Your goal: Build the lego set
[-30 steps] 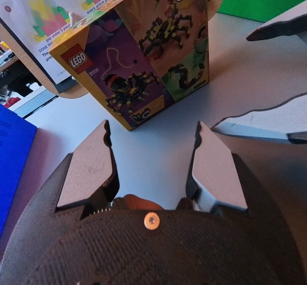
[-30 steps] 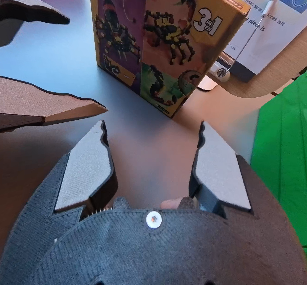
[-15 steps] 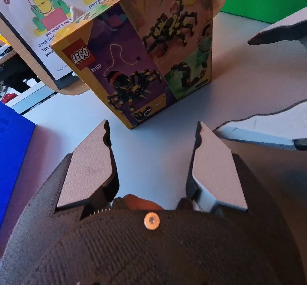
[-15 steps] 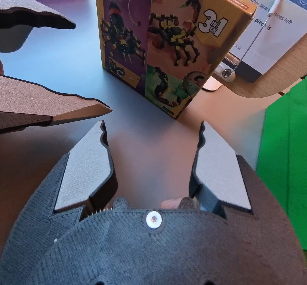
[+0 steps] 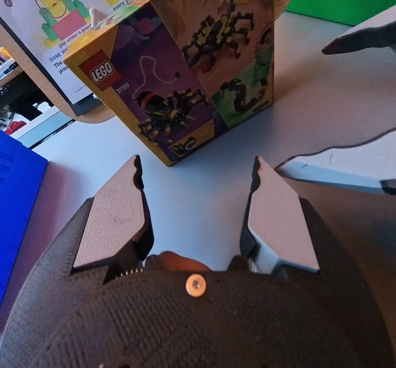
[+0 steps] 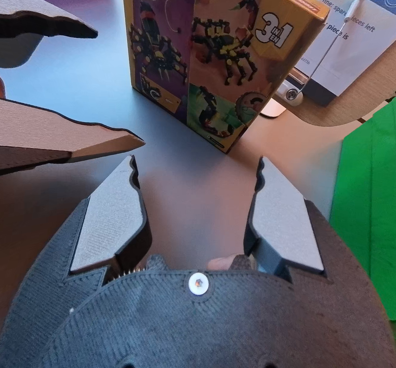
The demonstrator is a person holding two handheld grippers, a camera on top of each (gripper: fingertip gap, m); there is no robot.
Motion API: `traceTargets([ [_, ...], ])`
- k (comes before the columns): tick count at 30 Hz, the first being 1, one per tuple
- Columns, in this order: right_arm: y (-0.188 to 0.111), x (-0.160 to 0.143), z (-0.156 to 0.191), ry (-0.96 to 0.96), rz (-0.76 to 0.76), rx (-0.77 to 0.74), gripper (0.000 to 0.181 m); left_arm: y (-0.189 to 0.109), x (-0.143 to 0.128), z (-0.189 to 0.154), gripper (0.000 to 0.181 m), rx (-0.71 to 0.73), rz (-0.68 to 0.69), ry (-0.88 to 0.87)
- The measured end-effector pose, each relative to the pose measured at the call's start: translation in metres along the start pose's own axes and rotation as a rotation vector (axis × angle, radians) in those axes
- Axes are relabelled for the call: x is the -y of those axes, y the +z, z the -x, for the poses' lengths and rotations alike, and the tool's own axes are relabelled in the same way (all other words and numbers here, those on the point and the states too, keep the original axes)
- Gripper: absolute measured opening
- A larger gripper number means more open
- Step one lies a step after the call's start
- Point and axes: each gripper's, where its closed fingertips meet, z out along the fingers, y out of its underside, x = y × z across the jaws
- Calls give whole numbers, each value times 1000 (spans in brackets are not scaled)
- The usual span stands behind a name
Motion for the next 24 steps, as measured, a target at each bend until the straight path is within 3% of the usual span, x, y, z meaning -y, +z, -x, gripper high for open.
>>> traceTargets([
  [13, -1, -1, -8, 52, -2, 5, 109, 0, -2, 3, 101, -4, 5, -8],
  [19, 9, 0, -41, 43, -24, -28, 108, 10, -22, 48, 98, 39, 67, -73],
  [24, 27, 28, -57, 11, -118, 49, 101, 26, -26, 60, 96, -103, 96, -61],
])
